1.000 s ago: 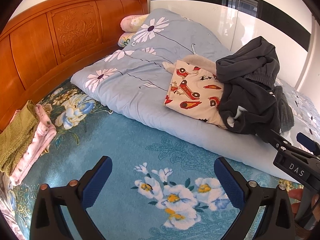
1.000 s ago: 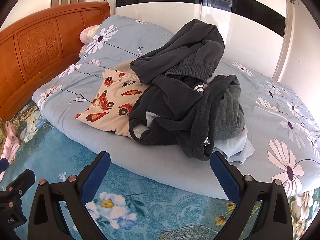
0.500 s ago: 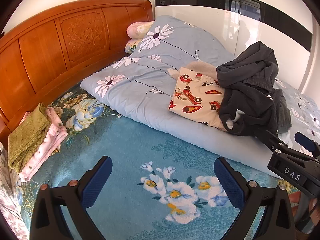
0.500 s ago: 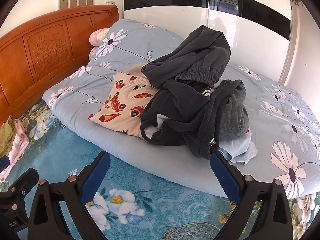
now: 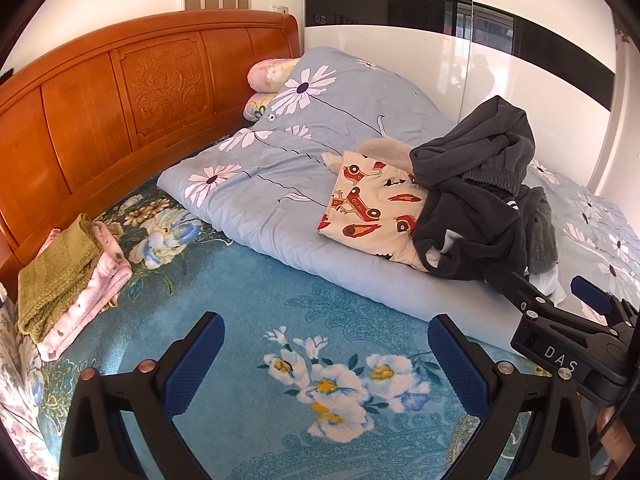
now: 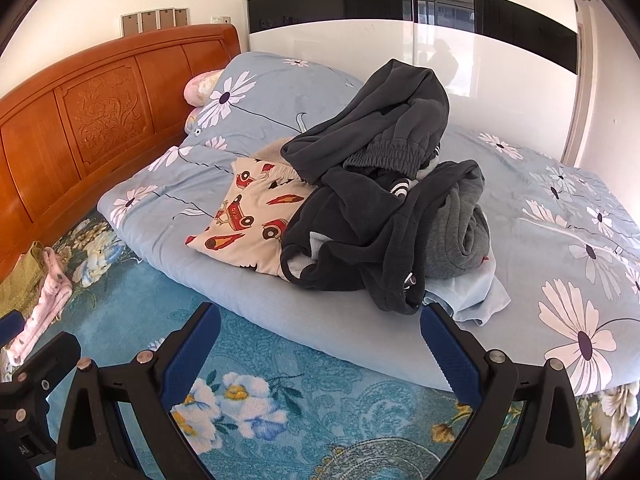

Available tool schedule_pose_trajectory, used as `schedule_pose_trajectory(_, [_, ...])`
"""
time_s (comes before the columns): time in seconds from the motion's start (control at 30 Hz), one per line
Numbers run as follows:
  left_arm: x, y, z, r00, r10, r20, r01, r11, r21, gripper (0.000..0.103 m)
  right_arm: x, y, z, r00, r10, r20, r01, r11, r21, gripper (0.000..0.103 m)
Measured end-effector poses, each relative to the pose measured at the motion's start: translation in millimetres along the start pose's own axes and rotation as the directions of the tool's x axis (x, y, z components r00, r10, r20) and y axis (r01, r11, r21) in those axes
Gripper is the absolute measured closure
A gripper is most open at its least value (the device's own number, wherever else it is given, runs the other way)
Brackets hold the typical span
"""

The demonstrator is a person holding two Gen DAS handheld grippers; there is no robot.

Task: Fold clothes
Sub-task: 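Move the right tool toward the pile of dark grey clothes, then grasp the dark grey sweatpants waistband with the right gripper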

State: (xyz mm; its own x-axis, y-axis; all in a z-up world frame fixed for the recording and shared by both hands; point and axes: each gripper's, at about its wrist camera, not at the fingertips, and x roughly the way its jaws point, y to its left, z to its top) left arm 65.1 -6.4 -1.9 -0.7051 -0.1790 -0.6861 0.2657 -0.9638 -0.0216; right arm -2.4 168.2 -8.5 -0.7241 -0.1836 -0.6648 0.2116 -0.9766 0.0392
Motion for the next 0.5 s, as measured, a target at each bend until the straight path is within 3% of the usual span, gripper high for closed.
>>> schedule_pose_trajectory(0.23, [17.9, 23.0, -3.7, 0.999, -0.034, -0.022, 0.034, 0.999, -0.019, 0.0, 19.1, 0.7, -2.4, 0.998, -0.035, -0.056, 0.035, 0.999, -0.006, 0.003])
schedule_pose_trajectory(0.5, [31.8, 77.2, -20.1, 0.999, -0.039, -0.014, 0.039, 0.999, 0.004, 0.0, 50.7, -3.6, 27.2, 0.992, -0.102, -0.075, 0.101, 0.995, -0.007, 0.003])
